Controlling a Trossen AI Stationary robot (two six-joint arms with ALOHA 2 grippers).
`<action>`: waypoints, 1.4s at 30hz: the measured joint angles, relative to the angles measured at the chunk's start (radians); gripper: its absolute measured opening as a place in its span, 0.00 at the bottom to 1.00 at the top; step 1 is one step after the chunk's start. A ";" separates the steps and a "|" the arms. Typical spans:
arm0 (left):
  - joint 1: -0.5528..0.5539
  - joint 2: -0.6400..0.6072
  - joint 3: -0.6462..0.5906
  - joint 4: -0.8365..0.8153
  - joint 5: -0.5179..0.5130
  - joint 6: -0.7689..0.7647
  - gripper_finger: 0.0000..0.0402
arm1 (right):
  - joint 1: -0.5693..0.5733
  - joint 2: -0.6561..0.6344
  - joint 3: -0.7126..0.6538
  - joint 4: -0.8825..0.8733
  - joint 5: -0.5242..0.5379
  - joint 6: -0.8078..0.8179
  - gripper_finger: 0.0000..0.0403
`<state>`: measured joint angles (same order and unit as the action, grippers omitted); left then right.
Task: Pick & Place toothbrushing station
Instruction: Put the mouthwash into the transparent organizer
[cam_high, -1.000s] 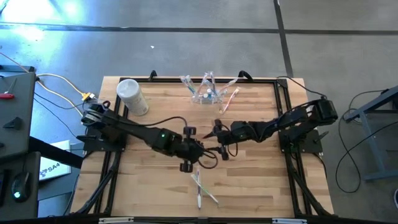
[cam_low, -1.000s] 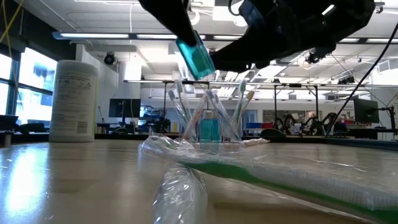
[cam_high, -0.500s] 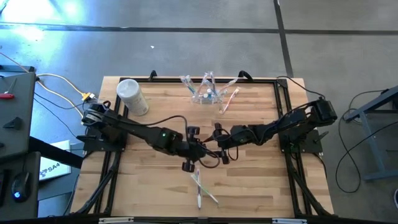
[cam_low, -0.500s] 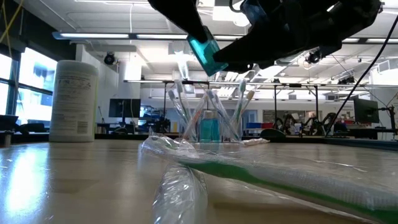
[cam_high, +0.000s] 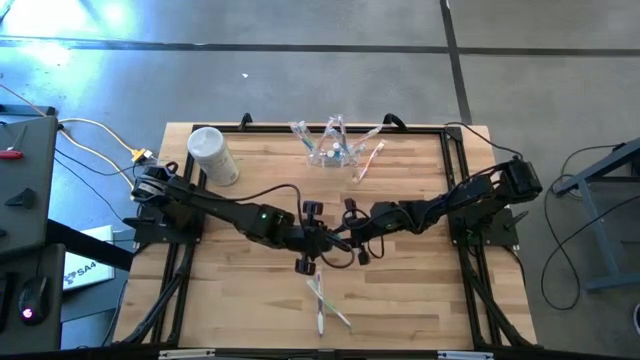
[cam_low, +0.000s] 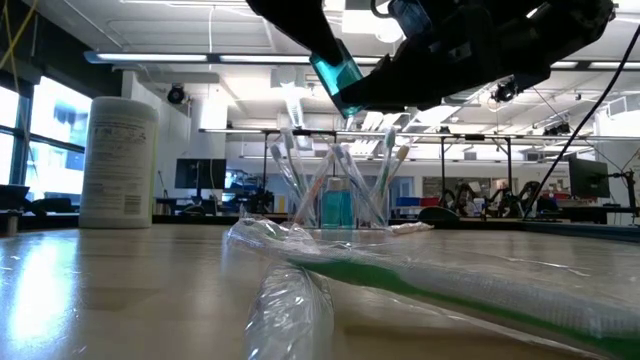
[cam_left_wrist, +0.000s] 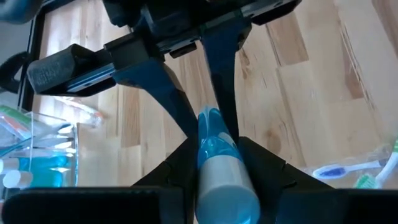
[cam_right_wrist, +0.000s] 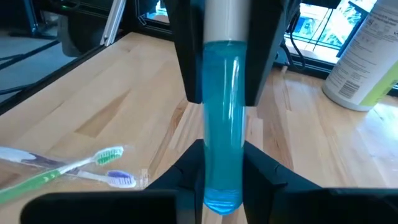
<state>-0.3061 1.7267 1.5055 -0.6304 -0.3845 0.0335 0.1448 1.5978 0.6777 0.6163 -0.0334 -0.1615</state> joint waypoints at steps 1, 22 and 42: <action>0.000 0.000 0.000 0.000 0.000 -0.011 0.23 | 0.000 0.000 0.000 0.000 0.000 -0.004 0.15; -0.002 -0.001 0.000 -0.086 -0.030 -0.225 0.67 | 0.071 -0.015 0.000 -0.012 0.220 -0.134 0.15; -0.075 -0.117 0.000 -0.077 -0.072 -0.086 0.67 | 0.223 -0.057 0.000 0.061 0.529 -0.311 0.15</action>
<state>-0.3810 1.6096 1.5051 -0.7075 -0.4567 -0.0526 0.3675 1.5404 0.6779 0.6768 0.4957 -0.4727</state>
